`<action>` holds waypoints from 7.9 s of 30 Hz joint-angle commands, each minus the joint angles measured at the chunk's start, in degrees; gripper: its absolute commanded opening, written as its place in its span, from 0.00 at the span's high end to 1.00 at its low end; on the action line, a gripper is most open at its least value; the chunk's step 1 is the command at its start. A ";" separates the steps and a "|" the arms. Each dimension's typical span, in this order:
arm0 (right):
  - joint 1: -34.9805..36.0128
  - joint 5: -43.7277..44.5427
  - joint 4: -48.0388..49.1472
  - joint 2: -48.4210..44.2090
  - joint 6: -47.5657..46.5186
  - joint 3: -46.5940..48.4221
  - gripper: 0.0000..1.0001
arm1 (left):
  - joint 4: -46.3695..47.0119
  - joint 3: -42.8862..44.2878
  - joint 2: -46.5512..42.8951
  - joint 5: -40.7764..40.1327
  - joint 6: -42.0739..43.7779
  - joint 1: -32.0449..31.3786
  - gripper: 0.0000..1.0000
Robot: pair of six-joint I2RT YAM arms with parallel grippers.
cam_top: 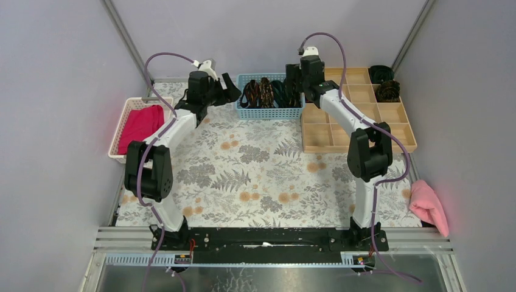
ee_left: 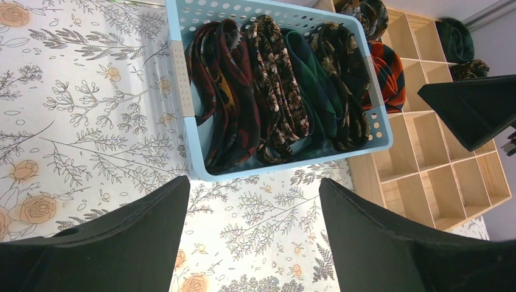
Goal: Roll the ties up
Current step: Pick up the tie from the bin.
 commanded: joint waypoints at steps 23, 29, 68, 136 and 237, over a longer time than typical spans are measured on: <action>-0.01 -7.60 -9.05 11.63 -1.33 17.48 0.35 | -0.07 -1.29 -1.67 -2.99 1.73 0.46 0.14; -0.01 -6.71 -8.36 16.17 -1.46 19.62 0.34 | -0.05 -1.37 -0.83 -3.36 2.34 0.48 0.13; -1.60 -2.48 -5.46 23.06 0.63 22.44 0.58 | 0.71 -1.35 0.73 -1.42 3.28 0.47 0.13; -3.12 -8.66 -4.22 22.97 4.13 26.03 0.72 | 0.60 -0.60 4.00 -0.26 4.07 0.53 0.14; -3.35 -16.73 2.27 -45.10 7.69 -24.11 1.00 | -1.02 -5.58 -14.40 -19.80 2.64 -20.48 0.16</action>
